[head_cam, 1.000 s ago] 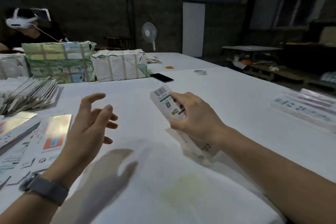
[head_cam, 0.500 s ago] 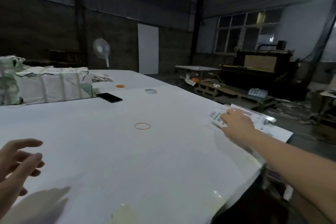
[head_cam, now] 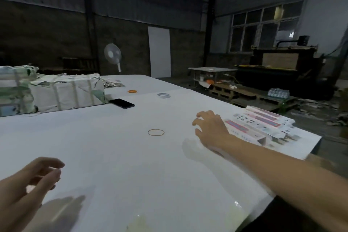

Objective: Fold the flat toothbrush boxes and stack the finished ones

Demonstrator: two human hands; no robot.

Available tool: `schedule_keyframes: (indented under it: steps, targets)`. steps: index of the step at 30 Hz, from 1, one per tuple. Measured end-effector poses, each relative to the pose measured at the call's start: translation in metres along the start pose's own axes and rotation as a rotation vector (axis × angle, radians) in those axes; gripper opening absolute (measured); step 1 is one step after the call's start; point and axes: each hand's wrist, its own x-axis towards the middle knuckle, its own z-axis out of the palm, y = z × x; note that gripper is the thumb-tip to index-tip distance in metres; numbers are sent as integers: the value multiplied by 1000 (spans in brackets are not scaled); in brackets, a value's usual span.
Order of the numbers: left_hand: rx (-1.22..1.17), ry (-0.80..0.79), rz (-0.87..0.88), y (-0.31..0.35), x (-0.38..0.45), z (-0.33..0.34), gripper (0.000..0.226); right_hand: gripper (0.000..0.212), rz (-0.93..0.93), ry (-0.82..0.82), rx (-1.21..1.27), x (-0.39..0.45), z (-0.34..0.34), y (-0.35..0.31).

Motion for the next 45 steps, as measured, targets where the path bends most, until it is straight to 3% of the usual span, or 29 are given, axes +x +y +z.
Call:
schedule_keyframes:
  steps: [5,7,10,12,13,16,20,30,34,36,39,42,45]
  targets:
    - [92,20,77,40,-11,-18,13,27,-211,-4,490,-7,-34,-145]
    - [165,13,55,50,-13,-27,6,26,-287,-23,633,-15,-46,-200]
    - [273,16,-53,52,-12,-35,25,26,-381,-49,778,-26,-54,-267]
    - [330,-25,-121,52,-11,-42,18,25,-404,-55,850,-33,-51,-296]
    - [406,-40,-176,50,-11,-45,7,24,-400,-53,880,-37,-47,-304]
    - [710,-69,-394,36,-13,-55,32,21,-399,-59,904,-45,-30,-310]
    - [726,-67,-547,18,-17,-70,47,17,-421,-36,963,-45,-16,-302]
    - [708,34,-441,17,-11,-79,36,18,-401,-59,1034,-44,-15,-302]
    - [712,155,-370,29,-8,-82,49,19,-382,-57,1066,-44,-16,-303]
    - [613,222,-238,42,-8,-77,62,22,-339,-74,1141,-43,-16,-303]
    - [168,214,-41,72,-10,-55,58,36,-188,-159,1398,-40,-21,-304]
    - [-399,59,-113,97,-19,-25,33,54,-34,-186,1597,-35,-28,-302]
    - [-557,-17,-176,99,-23,-10,37,58,82,-91,1619,-31,-31,-296]
